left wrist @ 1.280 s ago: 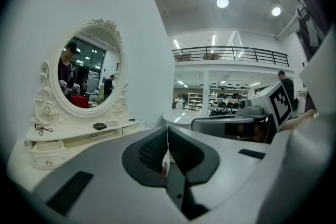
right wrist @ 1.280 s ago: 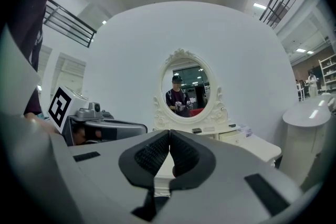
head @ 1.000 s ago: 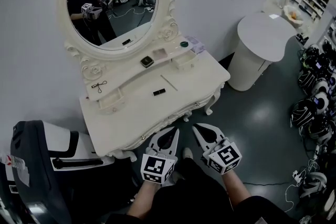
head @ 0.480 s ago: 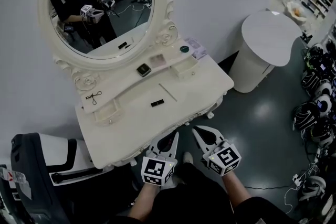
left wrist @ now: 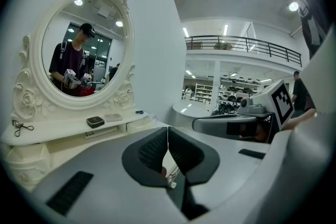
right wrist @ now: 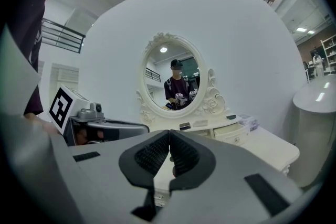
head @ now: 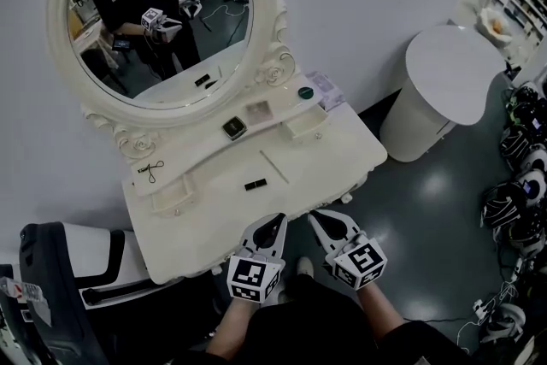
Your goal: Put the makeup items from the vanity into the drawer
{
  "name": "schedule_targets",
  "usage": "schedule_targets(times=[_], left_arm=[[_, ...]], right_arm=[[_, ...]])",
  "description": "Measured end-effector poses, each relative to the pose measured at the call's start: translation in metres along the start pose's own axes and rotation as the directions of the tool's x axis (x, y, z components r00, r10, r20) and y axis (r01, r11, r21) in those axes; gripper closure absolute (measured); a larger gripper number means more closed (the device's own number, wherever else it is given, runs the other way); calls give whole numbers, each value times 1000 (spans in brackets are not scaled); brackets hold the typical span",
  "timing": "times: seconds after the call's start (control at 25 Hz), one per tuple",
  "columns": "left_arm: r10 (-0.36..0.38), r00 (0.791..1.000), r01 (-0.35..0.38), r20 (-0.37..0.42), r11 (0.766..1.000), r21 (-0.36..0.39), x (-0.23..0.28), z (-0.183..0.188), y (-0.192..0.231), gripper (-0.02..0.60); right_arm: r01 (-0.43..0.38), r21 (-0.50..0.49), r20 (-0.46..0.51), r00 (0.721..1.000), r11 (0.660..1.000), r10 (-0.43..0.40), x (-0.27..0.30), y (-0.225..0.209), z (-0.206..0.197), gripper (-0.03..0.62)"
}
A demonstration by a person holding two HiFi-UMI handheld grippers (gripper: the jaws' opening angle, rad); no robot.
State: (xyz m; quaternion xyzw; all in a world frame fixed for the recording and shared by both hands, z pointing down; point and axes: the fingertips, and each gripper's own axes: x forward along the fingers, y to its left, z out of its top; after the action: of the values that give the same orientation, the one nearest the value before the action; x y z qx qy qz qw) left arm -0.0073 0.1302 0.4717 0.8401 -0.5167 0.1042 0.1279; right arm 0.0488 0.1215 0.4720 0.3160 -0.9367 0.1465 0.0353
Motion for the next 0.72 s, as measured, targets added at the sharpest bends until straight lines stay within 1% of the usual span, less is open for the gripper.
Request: schedule_targets(times=[0.16, 0.4, 0.72], left_arm=[[29, 1000, -29, -10, 1000, 7, 11, 7, 5, 566], [66, 998, -66, -11, 998, 6, 18, 12, 10, 566], [67, 997, -66, -27, 998, 10, 31, 11, 24, 566]], right_arm=[[-21, 14, 1, 1000, 1000, 21, 6, -11, 5, 571], [-32, 40, 12, 999, 999, 31, 12, -27, 9, 571], [-30, 58, 0, 1000, 998, 30, 31, -39, 6, 571]])
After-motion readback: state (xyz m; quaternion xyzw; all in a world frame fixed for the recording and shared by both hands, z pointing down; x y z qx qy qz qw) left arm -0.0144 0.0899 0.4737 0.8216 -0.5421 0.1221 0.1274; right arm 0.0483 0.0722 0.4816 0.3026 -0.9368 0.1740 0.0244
